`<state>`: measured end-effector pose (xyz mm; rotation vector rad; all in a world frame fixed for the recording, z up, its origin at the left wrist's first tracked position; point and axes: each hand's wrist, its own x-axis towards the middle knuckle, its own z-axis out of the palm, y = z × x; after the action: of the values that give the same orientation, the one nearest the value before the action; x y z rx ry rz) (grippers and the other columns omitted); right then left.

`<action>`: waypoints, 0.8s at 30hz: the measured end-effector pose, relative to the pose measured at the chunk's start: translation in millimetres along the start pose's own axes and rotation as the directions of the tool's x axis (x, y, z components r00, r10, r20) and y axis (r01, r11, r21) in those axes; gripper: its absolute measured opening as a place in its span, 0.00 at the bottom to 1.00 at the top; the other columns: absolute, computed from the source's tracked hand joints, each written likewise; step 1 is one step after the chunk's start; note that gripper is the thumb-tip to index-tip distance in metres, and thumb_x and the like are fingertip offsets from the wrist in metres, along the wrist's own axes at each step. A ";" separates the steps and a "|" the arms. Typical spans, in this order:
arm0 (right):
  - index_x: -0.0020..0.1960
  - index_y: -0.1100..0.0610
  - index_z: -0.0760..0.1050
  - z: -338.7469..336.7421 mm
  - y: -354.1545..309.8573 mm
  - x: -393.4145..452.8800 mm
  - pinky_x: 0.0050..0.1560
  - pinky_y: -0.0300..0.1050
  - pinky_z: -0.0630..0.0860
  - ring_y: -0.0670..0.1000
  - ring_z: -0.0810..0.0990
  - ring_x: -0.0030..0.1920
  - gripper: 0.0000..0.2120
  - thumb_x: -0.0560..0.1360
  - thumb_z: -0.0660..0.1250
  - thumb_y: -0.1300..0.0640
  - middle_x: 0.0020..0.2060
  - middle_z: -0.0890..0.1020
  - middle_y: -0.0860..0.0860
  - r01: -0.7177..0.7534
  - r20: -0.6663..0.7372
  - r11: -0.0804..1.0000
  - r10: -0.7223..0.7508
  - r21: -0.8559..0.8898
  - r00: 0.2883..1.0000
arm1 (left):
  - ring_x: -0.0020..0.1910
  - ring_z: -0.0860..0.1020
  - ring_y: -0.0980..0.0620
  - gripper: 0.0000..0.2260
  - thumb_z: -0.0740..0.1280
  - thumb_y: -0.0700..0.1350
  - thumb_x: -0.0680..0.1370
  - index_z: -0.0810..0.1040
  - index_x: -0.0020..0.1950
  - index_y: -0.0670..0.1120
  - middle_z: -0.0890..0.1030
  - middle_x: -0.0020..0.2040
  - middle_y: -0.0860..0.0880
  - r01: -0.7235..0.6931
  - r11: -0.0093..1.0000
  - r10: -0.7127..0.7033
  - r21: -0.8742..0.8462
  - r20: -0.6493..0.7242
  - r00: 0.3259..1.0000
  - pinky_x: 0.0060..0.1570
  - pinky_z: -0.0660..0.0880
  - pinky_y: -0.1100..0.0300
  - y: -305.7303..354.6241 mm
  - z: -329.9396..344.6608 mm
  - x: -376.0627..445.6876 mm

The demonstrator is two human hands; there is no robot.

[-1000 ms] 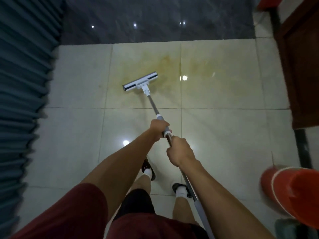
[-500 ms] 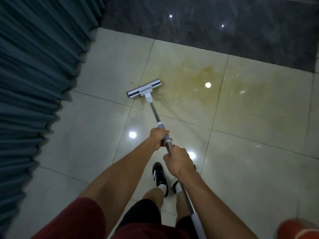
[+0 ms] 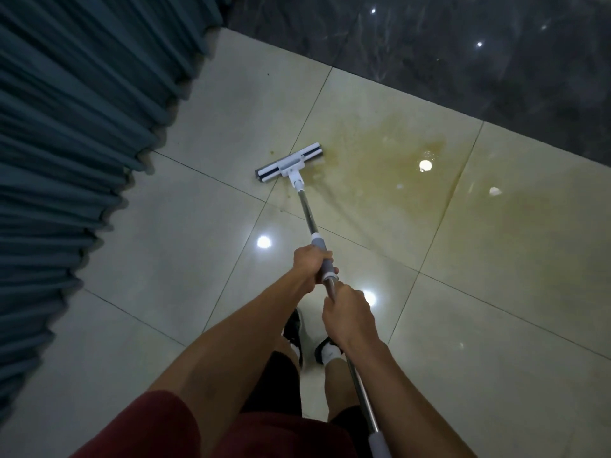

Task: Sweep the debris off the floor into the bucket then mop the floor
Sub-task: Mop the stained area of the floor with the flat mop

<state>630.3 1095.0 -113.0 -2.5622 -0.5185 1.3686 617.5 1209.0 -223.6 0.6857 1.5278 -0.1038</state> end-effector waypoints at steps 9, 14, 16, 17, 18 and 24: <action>0.58 0.58 0.76 -26.1 -85.8 67.9 0.34 0.42 0.72 0.52 0.77 0.36 0.08 0.81 0.62 0.59 0.43 0.78 0.53 0.072 -0.028 0.995 -0.071 0.066 0.997 | 0.32 0.81 0.43 0.09 0.70 0.34 0.78 0.75 0.56 0.35 0.81 0.42 0.39 -0.064 0.998 0.064 0.024 -0.013 0.998 0.38 0.81 0.49 104.2 -16.7 47.6; 0.58 0.57 0.76 -35.4 -148.9 118.1 0.42 0.48 0.80 0.57 0.81 0.43 0.09 0.80 0.61 0.57 0.48 0.82 0.56 0.048 -0.037 0.995 -0.045 0.082 0.998 | 0.31 0.80 0.43 0.06 0.69 0.34 0.78 0.75 0.52 0.35 0.79 0.39 0.40 -0.083 0.996 0.082 0.025 0.020 0.996 0.40 0.81 0.48 173.2 -32.2 81.8; 0.59 0.57 0.77 -38.7 -179.1 139.4 0.41 0.47 0.79 0.57 0.81 0.43 0.10 0.80 0.61 0.57 0.48 0.81 0.56 0.046 -0.046 0.995 -0.042 0.087 0.998 | 0.29 0.79 0.44 0.05 0.69 0.33 0.78 0.75 0.50 0.36 0.79 0.38 0.41 -0.091 0.995 0.090 0.030 0.029 0.995 0.36 0.81 0.50 205.9 -39.7 97.9; 0.58 0.57 0.77 -40.8 -195.5 150.5 0.42 0.49 0.81 0.57 0.81 0.43 0.10 0.80 0.61 0.57 0.47 0.81 0.56 0.048 -0.051 0.994 -0.044 0.093 0.998 | 0.27 0.79 0.44 0.04 0.69 0.33 0.78 0.75 0.49 0.36 0.79 0.38 0.41 -0.095 0.995 0.094 0.036 0.037 0.995 0.32 0.80 0.52 223.7 -44.6 106.4; 0.58 0.58 0.77 -43.4 -212.7 162.1 0.42 0.51 0.82 0.58 0.81 0.42 0.10 0.80 0.62 0.57 0.47 0.81 0.56 0.048 -0.057 0.994 -0.042 0.101 0.997 | 0.25 0.79 0.45 0.04 0.69 0.33 0.78 0.75 0.50 0.36 0.79 0.38 0.41 -0.101 0.994 0.100 0.042 0.044 0.994 0.29 0.79 0.54 242.6 -49.6 116.3; 0.58 0.59 0.77 -61.4 -307.7 235.4 0.40 0.55 0.83 0.59 0.82 0.40 0.10 0.79 0.62 0.58 0.47 0.80 0.57 0.020 -0.076 0.991 -0.010 0.134 0.997 | 0.25 0.79 0.46 0.03 0.68 0.34 0.78 0.75 0.48 0.36 0.79 0.37 0.41 -0.146 0.986 0.140 0.077 0.083 0.987 0.34 0.80 0.51 351.8 -72.7 169.6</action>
<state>736.0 1470.0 -158.6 -2.4847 -0.4169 1.2510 733.6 1587.8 -253.4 0.8460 1.4014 -0.0845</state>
